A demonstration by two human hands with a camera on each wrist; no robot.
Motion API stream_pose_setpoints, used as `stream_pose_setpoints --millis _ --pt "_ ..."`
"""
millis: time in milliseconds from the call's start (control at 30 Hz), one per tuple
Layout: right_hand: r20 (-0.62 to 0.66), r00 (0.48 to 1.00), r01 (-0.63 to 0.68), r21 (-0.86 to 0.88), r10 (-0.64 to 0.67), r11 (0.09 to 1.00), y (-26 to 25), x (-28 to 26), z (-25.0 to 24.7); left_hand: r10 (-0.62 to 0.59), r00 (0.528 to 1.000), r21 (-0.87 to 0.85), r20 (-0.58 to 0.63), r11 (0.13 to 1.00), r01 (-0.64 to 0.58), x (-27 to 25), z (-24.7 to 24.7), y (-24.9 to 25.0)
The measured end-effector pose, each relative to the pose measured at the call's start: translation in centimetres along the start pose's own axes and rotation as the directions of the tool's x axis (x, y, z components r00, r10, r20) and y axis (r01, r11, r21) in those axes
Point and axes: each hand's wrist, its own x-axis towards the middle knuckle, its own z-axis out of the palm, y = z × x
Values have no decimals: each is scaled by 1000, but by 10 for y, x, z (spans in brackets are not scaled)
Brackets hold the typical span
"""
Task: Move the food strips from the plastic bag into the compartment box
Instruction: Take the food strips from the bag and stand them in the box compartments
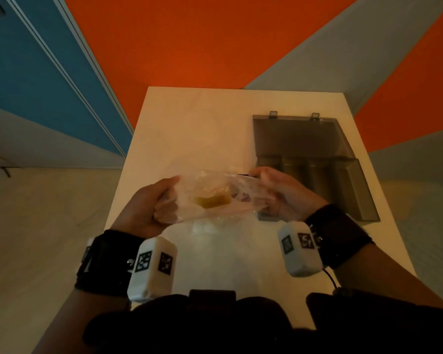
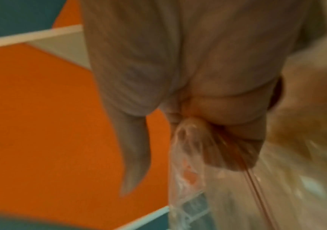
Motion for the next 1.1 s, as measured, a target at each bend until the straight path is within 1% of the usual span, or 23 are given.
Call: stream_pose_setpoints --millis 100,133,167,200,233,333,367,400,433,500,567,600,633,667,700,733,767,800,867,900,933,1000,1100 --pt "-52 996 36 -436 -65 899 -5 2 13 -36 998 -3 45 999 36 5 3 3" --pt "-57 997 21 -422 -50 906 -4 6 13 -80 988 -55 131 995 87 6 0 3" --pt "-8 1000 -7 -312 5 950 -3 6 13 -110 963 -134 246 980 147 6 -2 1" --pt "71 996 -46 -129 55 991 -1 9 10 -126 936 -195 330 961 198 6 -6 -2" --pt "99 990 -100 22 98 995 2 12 4 -130 931 -228 340 950 215 7 -8 -4" --pt "42 992 -123 270 116 955 18 19 -8 -125 985 -179 123 973 145 10 -12 -15" --pt "50 991 -132 320 123 938 23 20 -9 -106 986 -215 128 968 132 9 -13 -17" --pt "48 991 -135 322 126 937 24 22 -8 -64 978 -297 197 947 122 9 -13 -17" --pt "71 990 -140 293 125 946 22 21 -4 -22 967 -353 255 928 114 7 -12 -15" --pt "73 995 -85 202 71 976 17 16 -1 68 976 -261 207 965 -12 1 -8 -10" --pt "-19 999 26 -112 -29 993 8 8 3 168 981 -49 94 985 -164 -6 -5 -6" --pt "-66 993 66 -374 -98 925 5 4 5 206 978 56 41 976 -208 -8 -4 -5" --pt "-102 976 84 -642 -193 762 6 2 4 245 969 159 -5 957 -241 -9 -4 -4" --pt "-118 941 76 -839 -316 539 7 2 3 286 957 286 -51 922 -260 -10 -3 -3" --pt "-117 898 47 -933 -424 356 10 3 2 328 941 438 -90 861 -258 -10 -1 -2" --pt "-121 869 29 -955 -480 294 11 2 3 382 919 579 -102 774 -257 -10 1 -2" --pt "-157 867 12 -943 -474 334 13 1 5 447 890 688 -91 674 -269 -10 4 -1" --pt "-215 882 7 -885 -420 466 14 0 8 492 867 734 -72 615 -288 -10 7 -1" --pt "-304 934 -51 -639 -190 767 17 0 14 522 852 749 -46 582 -316 -8 10 -7" --pt "-323 942 -94 -525 -96 846 19 1 18 508 861 726 -29 603 -331 -7 12 -9" --pt "-347 937 -124 -445 -44 887 23 4 21 486 874 676 -12 648 -351 -6 14 -12" --pt "-395 917 -131 -420 -51 898 31 13 25 468 884 537 11 743 -400 -4 20 -17" --pt "-379 912 -73 -526 -157 847 38 23 21 546 836 401 -51 778 -484 0 28 -24"
